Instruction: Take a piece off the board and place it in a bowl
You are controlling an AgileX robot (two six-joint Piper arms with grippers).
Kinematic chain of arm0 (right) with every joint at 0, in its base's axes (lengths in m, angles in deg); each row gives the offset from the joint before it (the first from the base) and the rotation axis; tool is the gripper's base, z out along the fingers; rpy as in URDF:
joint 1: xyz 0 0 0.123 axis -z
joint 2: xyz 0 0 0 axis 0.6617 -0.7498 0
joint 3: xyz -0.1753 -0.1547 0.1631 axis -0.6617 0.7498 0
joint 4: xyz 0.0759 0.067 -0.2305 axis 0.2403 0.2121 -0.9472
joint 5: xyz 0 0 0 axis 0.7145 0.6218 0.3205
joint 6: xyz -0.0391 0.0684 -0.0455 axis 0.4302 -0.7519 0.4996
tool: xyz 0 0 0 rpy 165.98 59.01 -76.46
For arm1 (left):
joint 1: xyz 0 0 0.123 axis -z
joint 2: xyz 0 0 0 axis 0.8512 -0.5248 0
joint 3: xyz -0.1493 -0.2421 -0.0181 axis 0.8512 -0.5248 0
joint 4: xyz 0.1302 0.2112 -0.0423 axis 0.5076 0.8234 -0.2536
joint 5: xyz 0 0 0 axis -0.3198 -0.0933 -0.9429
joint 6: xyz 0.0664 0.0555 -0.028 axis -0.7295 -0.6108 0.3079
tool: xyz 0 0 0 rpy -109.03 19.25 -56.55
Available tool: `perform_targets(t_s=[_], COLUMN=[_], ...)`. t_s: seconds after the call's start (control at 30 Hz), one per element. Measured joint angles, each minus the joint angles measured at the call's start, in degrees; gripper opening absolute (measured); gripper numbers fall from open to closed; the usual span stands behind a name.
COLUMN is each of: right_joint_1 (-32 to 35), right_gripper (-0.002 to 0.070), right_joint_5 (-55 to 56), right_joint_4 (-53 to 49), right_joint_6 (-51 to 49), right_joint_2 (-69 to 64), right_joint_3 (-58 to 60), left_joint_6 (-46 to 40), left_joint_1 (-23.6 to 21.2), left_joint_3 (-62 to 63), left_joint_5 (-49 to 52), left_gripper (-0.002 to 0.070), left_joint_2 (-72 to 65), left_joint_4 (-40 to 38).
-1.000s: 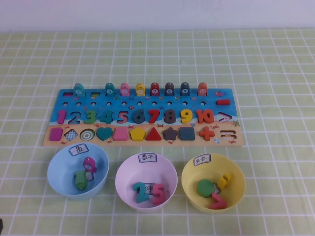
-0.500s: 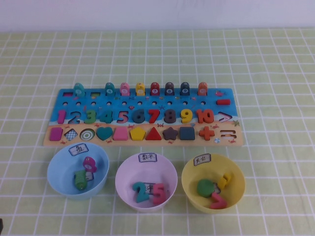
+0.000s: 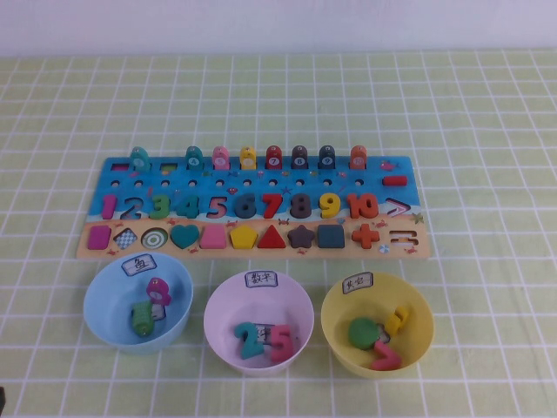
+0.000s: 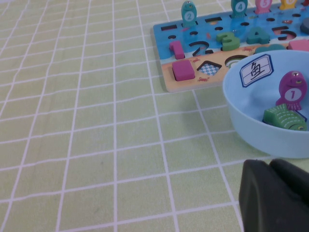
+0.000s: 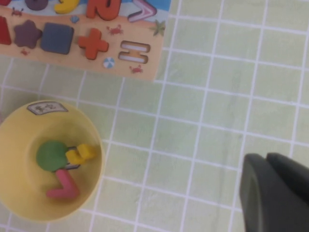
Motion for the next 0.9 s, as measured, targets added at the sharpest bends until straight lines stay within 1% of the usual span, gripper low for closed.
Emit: perform_targets(t_s=[0.23,0.4,0.53,0.63,0.73,0.9], right_joint_1=[0.0,0.0,0.0,-1.1,-3.6,-9.6], right_gripper=[-0.0017,-0.0017,-0.0017,-0.0017,-0.0017,-0.0017], right_joint_5=[-1.0,-1.5,-2.7,-5.2,-7.9,-12.1], right_joint_4=[0.9,-1.3,-3.1,-4.5,-6.7,-15.1], right_joint_6=[0.8,0.3,-1.3,-1.7,-2.3,-5.4], right_joint_2=[-0.2,-1.1,-4.6,-8.9,-13.8,-22.5], right_joint_3=[-0.1,-0.1,-1.3,-4.7,-10.1,-21.1], left_joint_6=[0.0,0.0,0.0,0.0,0.0,0.0], left_joint_1=[0.0,0.0,0.0,0.0,0.0,0.0], left_joint_3=[0.0,0.0,0.0,0.0,0.0,0.0], left_joint_5=[0.0,0.0,0.0,0.0,0.0,0.0], left_gripper=[-0.0005,-0.0005,-0.0005,-0.0005,-0.0005,-0.0005], left_joint_2=[0.0,0.0,0.0,0.0,0.0,0.0], left_joint_4=[0.0,0.0,0.0,0.0,0.0,0.0])
